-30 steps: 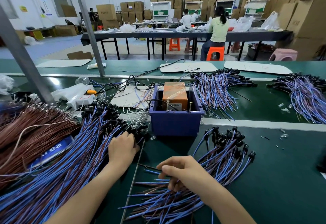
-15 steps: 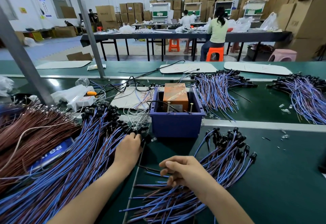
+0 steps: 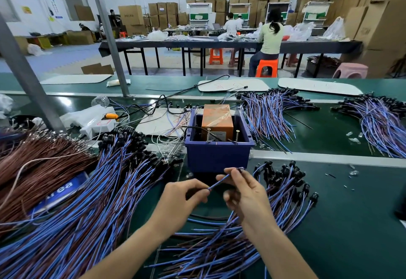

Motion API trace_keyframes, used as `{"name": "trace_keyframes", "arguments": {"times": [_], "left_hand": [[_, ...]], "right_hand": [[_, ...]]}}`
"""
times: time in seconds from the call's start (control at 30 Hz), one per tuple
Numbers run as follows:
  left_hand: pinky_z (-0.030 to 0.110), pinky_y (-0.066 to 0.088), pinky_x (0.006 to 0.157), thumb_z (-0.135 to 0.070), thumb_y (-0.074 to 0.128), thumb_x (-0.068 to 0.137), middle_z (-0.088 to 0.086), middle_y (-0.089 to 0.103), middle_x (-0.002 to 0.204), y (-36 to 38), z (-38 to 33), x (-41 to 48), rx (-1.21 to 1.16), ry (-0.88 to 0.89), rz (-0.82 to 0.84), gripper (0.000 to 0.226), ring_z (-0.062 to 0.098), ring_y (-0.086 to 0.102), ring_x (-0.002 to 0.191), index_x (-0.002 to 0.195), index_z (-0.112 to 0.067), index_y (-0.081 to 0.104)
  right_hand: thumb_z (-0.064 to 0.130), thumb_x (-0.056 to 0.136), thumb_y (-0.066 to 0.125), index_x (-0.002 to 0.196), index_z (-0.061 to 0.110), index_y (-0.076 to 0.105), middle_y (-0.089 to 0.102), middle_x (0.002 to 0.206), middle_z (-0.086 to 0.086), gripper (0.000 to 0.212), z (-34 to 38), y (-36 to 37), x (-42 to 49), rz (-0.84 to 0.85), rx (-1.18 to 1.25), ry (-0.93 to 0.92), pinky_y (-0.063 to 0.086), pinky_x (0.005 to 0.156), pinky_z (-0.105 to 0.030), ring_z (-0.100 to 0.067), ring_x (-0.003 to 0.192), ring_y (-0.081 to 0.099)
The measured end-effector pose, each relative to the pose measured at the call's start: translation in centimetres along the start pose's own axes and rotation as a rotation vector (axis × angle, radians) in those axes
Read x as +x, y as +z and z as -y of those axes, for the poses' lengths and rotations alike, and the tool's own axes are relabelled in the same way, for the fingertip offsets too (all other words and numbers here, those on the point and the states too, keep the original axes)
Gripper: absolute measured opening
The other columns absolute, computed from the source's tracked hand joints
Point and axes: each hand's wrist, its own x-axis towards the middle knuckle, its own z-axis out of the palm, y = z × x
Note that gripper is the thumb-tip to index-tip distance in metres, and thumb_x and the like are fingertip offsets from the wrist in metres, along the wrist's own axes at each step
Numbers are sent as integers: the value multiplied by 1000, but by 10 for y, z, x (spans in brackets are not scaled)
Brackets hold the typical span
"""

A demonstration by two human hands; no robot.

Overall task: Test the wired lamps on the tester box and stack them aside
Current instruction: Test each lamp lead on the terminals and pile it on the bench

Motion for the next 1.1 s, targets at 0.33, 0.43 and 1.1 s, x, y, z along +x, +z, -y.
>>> {"name": "trace_keyframes", "arguments": {"times": [0.33, 0.43, 1.1], "left_hand": [[9, 32, 46, -11, 68, 86, -8, 67, 58, -64, 33, -16, 62, -227, 163, 15, -1, 47, 43, 75, -19, 74], [12, 38, 45, -7, 70, 83, 5, 70, 64, -64, 29, -11, -206, -320, 49, 12, 5, 52, 46, 74, -12, 75], [14, 43, 45, -18, 63, 90, -6, 72, 75, 9, -23, 67, -807, -524, -32, 11, 1, 54, 49, 87, -17, 74]], "right_hand": [[17, 101, 46, 110, 14, 59, 56, 69, -7, 16, 52, -97, 41, -485, -285, -232, 42, 38, -16, 0, 36, 50], [23, 99, 51, 123, 12, 62, 64, 77, -8, 29, 54, -105, 42, -545, -767, -294, 44, 55, -29, -16, 56, 58], [8, 88, 65, 73, 13, 67, 66, 59, -3, 16, 22, 7, 31, -130, -551, -239, 45, 45, -20, -10, 46, 57]]}}
